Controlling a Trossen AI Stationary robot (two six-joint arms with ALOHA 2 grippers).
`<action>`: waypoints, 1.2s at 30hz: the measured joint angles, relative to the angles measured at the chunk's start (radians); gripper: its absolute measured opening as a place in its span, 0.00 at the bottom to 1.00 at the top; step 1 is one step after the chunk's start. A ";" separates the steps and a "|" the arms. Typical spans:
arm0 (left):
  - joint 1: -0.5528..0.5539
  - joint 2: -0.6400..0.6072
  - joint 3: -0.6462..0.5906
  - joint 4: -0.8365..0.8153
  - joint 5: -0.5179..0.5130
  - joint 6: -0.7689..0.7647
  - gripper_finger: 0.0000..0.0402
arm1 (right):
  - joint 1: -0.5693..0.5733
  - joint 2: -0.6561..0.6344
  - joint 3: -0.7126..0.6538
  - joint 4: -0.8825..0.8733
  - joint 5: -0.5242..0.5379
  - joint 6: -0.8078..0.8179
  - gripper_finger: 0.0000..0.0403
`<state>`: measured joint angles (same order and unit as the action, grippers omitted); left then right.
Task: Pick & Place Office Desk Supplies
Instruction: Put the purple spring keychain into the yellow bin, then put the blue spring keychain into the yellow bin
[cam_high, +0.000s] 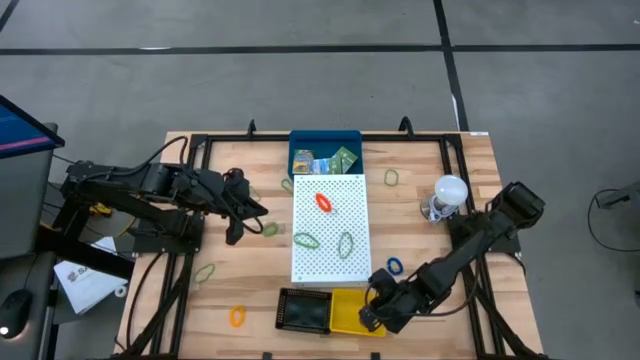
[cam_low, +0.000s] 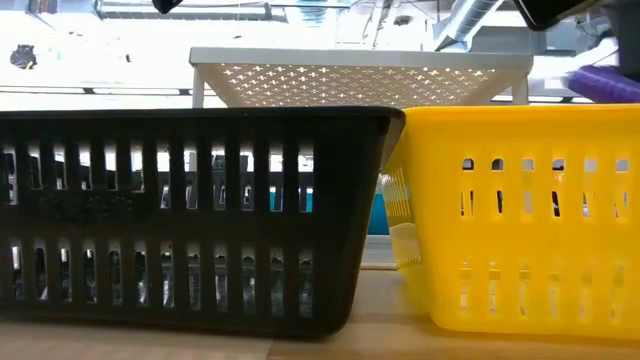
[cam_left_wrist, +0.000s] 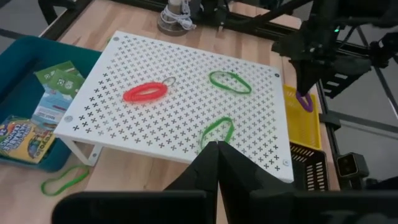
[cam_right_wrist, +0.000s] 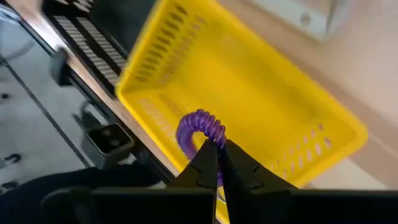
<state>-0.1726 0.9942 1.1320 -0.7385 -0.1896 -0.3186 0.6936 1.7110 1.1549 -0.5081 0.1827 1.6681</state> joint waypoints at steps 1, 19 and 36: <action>0.000 0.000 0.000 0.001 0.001 0.000 0.00 | 0.006 0.003 0.000 -0.010 -0.002 0.005 0.00; 0.000 0.000 0.000 0.001 0.001 0.007 0.00 | 0.012 -0.025 0.000 -0.075 0.005 0.041 0.33; 0.017 0.002 0.000 0.057 -0.059 0.006 0.00 | -0.023 -0.292 -0.104 -0.659 -0.040 0.474 0.44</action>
<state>-0.1555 0.9966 1.1320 -0.6818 -0.2483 -0.3125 0.6705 1.4193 1.0504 -1.1672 0.1425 2.1422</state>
